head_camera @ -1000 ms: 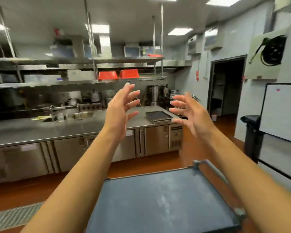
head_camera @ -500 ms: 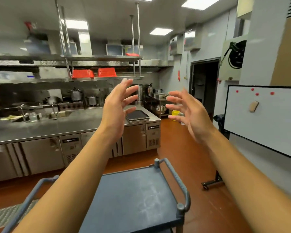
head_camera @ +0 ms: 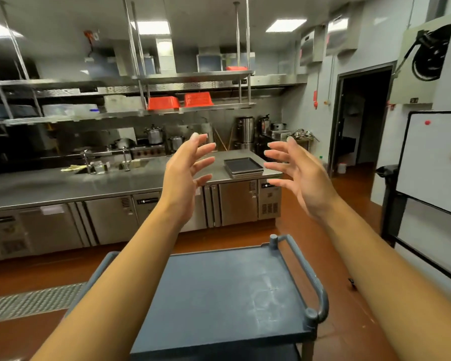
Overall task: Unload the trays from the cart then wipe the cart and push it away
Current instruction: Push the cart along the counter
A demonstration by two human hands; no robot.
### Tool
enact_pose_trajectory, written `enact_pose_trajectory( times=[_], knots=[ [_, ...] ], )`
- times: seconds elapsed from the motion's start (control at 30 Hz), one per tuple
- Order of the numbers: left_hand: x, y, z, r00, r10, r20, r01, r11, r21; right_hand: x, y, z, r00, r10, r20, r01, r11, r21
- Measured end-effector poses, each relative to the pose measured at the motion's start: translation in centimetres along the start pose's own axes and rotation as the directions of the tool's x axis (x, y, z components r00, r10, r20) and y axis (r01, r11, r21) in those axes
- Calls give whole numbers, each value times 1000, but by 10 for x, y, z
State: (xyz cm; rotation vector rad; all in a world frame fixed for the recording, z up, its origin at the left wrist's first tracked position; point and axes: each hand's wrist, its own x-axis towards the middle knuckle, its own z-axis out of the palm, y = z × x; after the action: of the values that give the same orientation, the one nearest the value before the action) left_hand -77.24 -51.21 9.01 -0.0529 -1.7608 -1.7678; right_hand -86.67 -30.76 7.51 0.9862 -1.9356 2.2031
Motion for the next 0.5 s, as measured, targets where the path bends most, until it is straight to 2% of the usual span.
enact_pose_trajectory(
  times=[0.13,0.3,0.5],
  knots=[
    [5,-26,4,998,-51,-43,52,998,28,13,26,-11,999,48,21,-48,999,-7],
    [11,-68,43,988,-148,-44,151,986,70,25,56,-52,993,109,48,-105,991,-82],
    [11,-165,112,937,-347,-51,350,932,92,26,123,-127,967,252,32,-238,945,-224]
  ],
)
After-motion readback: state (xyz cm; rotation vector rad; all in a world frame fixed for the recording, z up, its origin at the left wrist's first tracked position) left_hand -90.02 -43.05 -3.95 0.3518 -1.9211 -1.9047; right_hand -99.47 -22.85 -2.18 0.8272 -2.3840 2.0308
